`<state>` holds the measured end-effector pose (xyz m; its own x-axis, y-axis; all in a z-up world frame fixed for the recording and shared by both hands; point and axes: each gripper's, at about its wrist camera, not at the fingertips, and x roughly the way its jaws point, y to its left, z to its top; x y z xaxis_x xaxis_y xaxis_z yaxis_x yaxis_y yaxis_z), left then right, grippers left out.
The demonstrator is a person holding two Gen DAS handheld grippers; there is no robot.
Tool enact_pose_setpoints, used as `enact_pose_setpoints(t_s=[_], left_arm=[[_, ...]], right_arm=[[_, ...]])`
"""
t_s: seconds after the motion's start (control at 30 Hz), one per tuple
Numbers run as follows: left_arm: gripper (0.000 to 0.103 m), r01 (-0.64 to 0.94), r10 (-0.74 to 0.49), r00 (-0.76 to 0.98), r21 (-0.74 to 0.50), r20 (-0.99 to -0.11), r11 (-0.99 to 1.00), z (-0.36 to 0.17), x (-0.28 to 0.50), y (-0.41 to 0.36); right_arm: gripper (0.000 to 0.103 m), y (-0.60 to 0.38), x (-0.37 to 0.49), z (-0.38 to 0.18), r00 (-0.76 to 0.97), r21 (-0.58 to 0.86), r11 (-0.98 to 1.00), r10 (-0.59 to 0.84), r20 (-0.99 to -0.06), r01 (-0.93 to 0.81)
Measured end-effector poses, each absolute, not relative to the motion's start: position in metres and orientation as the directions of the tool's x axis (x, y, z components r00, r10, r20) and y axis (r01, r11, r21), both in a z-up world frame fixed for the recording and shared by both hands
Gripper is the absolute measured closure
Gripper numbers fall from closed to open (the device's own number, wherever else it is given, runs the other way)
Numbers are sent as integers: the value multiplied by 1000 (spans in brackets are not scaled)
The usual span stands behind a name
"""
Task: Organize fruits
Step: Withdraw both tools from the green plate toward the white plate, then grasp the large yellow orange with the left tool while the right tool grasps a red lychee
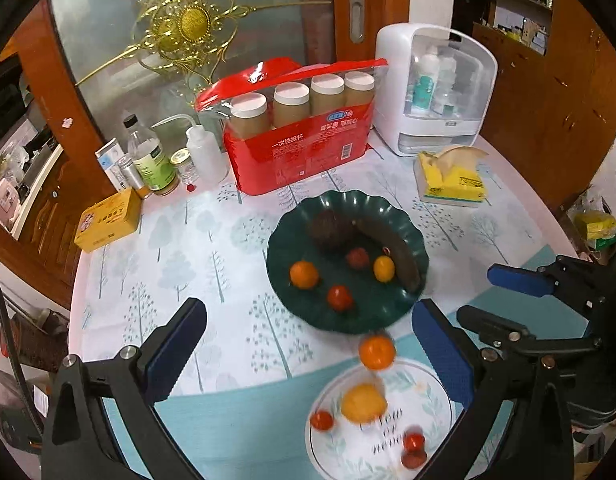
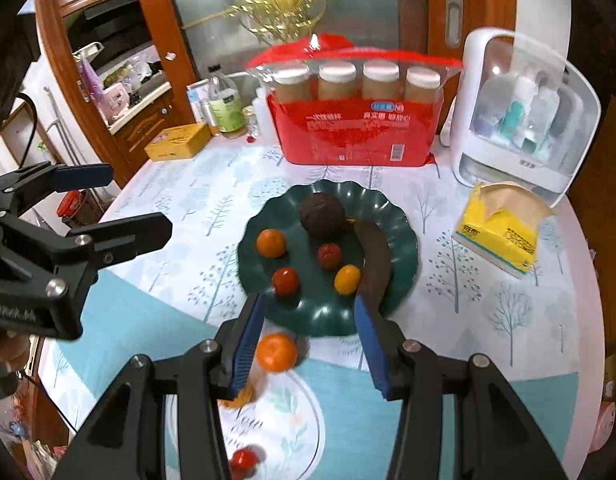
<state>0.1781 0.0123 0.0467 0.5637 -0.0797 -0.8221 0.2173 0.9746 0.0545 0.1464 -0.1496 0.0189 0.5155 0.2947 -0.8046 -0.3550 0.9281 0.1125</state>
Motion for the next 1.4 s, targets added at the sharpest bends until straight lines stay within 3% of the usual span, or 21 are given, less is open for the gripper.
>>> enact_pose_setpoints(t_s=[0.2, 0.43, 0.67, 1.0, 1.4], left_arm=[[1, 205, -88, 600, 47, -795, 978, 54, 134, 13], [1, 235, -140, 559, -7, -817, 972, 28, 96, 8], [1, 338, -116, 538, 88, -835, 937, -12, 71, -5], [1, 469, -170, 375, 29, -911, 883, -82, 93, -5], [12, 503, -152, 308, 25, -939, 864, -145, 124, -15]], right_arm=[[55, -152, 99, 31, 546, 95, 920, 305, -780, -379], [55, -154, 49, 8, 524, 110, 916, 316, -791, -386], [55, -149, 8, -37, 456, 138, 921, 306, -835, -365], [55, -137, -18, -109, 353, 240, 955, 288, -890, -173], [55, -105, -20, -140, 402, 161, 983, 185, -897, -94]])
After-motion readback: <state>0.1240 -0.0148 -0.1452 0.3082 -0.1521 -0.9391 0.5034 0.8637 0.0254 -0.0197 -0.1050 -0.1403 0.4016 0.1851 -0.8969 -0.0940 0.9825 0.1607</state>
